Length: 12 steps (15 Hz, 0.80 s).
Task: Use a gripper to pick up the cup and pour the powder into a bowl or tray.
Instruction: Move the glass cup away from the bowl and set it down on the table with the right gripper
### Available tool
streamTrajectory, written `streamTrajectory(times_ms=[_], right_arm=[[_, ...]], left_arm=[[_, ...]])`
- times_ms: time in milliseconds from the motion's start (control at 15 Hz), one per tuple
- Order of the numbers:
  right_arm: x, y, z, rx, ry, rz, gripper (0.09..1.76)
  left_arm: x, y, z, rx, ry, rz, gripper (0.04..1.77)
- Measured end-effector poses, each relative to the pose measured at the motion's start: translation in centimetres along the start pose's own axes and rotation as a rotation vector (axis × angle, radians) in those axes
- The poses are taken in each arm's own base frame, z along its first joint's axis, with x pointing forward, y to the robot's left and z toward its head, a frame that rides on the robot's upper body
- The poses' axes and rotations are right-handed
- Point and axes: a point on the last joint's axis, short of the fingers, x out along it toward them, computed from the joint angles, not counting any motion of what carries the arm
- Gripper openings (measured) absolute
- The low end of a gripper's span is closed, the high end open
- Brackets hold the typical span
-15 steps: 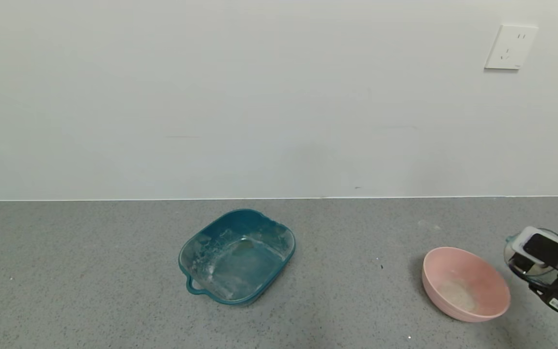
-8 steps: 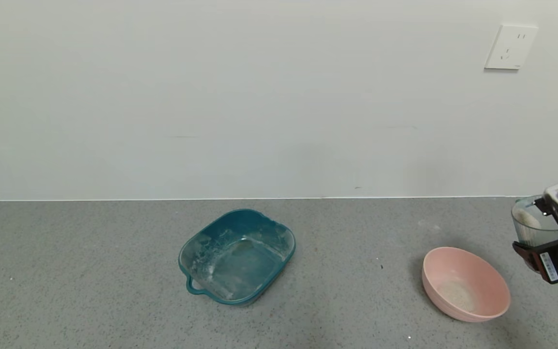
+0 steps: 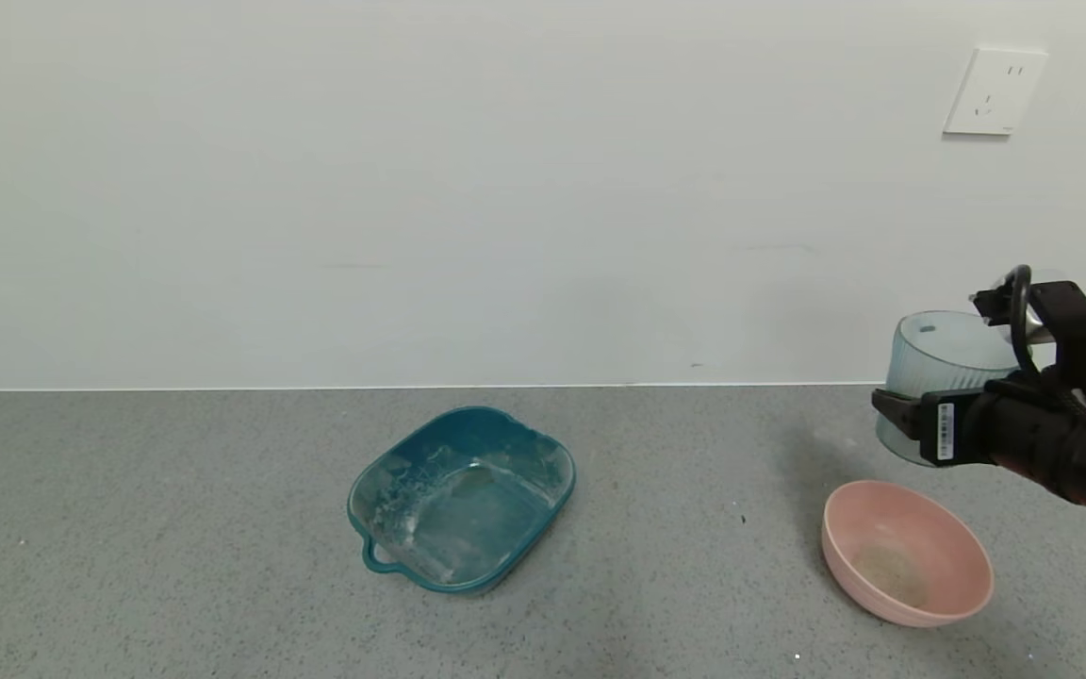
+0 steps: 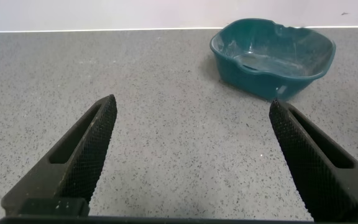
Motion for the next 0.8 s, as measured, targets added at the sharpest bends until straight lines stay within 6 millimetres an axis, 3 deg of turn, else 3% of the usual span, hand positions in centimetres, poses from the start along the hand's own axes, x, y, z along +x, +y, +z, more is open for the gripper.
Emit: streamTrajectory(times_ms=[400, 800], right_arm=[[2.8, 5.3, 0.7, 0.081, -0.061, 0.133, 1.35], [6.6, 8.9, -1.3, 0.083, -0.069, 0.185, 1.35]], left_arm=[[0.0, 0.0, 0.0, 0.000, 0.000, 0.000, 1.76], [0.0, 0.0, 0.0, 0.000, 0.000, 0.000, 1.76]])
